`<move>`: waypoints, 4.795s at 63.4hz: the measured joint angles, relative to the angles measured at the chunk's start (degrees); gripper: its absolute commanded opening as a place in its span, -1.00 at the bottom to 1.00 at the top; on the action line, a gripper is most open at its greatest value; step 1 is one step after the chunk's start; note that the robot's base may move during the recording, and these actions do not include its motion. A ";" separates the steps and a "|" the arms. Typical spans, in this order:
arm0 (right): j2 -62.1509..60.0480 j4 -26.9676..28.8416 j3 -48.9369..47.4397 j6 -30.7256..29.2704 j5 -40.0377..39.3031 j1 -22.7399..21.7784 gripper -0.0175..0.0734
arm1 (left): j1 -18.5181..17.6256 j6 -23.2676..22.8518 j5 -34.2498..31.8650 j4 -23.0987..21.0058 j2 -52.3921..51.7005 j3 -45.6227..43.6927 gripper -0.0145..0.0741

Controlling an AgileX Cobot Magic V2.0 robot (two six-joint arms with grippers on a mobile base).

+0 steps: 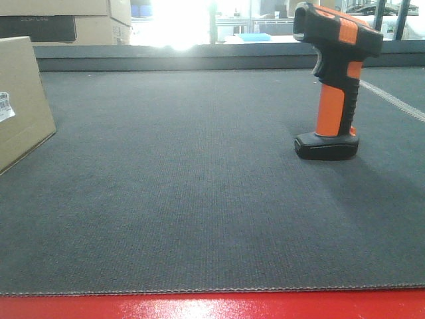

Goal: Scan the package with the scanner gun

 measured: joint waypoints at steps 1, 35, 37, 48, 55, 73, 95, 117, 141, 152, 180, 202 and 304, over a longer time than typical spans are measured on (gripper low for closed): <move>0.00 0.00 0.00 0.00 0.00 0.00 -0.98 | 0.00 0.00 0.07 -0.02 0.16 0.00 0.61; 0.00 0.00 0.00 0.00 0.00 0.00 -0.98 | 0.00 -0.12 2.48 0.02 2.54 0.00 0.32; 0.00 0.00 0.00 0.00 0.00 0.00 -0.98 | 0.00 -0.12 2.48 0.02 2.54 0.00 0.18; 0.00 0.00 0.00 0.00 0.00 0.00 -0.98 | 0.00 -0.12 2.58 0.50 2.54 0.00 -0.42; 0.00 0.00 0.00 0.00 0.00 0.00 -0.98 | 0.00 -0.12 2.68 0.50 2.54 0.00 -0.49; 0.00 0.00 0.00 0.00 0.00 0.00 -0.98 | 0.00 -0.12 2.68 0.50 2.54 0.00 -0.49; 0.00 0.00 0.00 0.00 0.00 0.00 -0.98 | 0.00 -0.12 8.03 0.50 2.79 -3.23 -0.49; 0.00 0.00 0.00 0.00 0.00 0.00 -0.98 | 0.00 -0.12 14.87 -2.45 2.79 -12.68 -0.49; 0.00 0.00 0.00 0.00 0.84 0.00 -0.98 | 0.00 -0.12 15.14 -5.18 1.29 -13.33 -0.49; -0.07 -0.85 -4.73 0.00 9.53 0.00 -0.98 | 0.00 -0.24 15.23 -9.31 1.29 -13.33 -0.49; 12.66 -5.20 -19.22 -0.20 16.61 0.00 -0.98 | 0.00 -0.34 13.23 -11.97 1.29 -13.33 -0.49; 16.77 -2.95 -20.71 -0.20 17.19 0.00 -0.98 | 0.00 -0.34 13.25 -12.08 1.29 -13.33 -0.49; 67.94 3.41 -28.27 -5.53 -10.56 14.12 -0.91 | 0.00 -0.45 9.81 -13.91 1.29 -13.33 -0.49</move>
